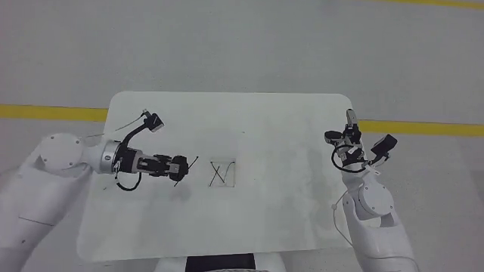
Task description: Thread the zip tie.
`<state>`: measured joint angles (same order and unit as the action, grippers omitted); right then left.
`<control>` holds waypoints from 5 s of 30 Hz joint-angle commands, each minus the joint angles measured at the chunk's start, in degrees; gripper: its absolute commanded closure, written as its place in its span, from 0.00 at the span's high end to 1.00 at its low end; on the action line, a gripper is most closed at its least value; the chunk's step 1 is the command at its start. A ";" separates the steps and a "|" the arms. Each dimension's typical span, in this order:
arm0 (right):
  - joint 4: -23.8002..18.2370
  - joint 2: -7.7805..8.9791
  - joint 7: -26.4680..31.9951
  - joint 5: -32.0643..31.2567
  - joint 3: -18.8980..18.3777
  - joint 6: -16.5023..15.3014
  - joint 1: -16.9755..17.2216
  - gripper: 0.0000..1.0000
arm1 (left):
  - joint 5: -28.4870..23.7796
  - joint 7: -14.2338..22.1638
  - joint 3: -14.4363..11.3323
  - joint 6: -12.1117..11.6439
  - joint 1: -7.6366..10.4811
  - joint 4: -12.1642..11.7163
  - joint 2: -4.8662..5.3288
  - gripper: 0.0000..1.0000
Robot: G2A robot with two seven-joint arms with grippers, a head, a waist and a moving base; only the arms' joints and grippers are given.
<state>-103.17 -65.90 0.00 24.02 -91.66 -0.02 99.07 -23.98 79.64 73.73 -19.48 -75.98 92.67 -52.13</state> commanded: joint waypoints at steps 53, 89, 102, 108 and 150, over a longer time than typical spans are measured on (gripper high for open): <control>15.92 -4.81 44.07 -4.80 37.56 -7.78 -31.91 1.00 | 0.00 0.00 0.00 0.00 0.00 0.00 0.00 0.00; 22.51 -5.52 55.82 5.71 39.49 -13.51 -31.73 1.00 | 0.00 0.00 0.00 0.00 0.00 0.00 0.00 0.00; 21.71 -5.58 56.01 4.76 40.14 -12.47 -31.25 1.00 | 0.00 0.00 0.00 0.00 0.00 0.00 0.00 0.00; 22.98 -5.88 57.32 6.03 40.73 -13.30 -31.79 0.47 | 0.00 0.00 0.00 0.00 0.00 0.00 0.00 0.00; 23.54 -5.74 57.85 5.44 39.16 -15.60 -30.18 0.15 | 0.00 0.00 0.00 0.00 0.00 0.00 0.00 0.00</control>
<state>-79.66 -71.62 57.87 29.49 -52.57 -15.67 68.93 -23.98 79.64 73.73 -19.48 -75.98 92.67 -52.13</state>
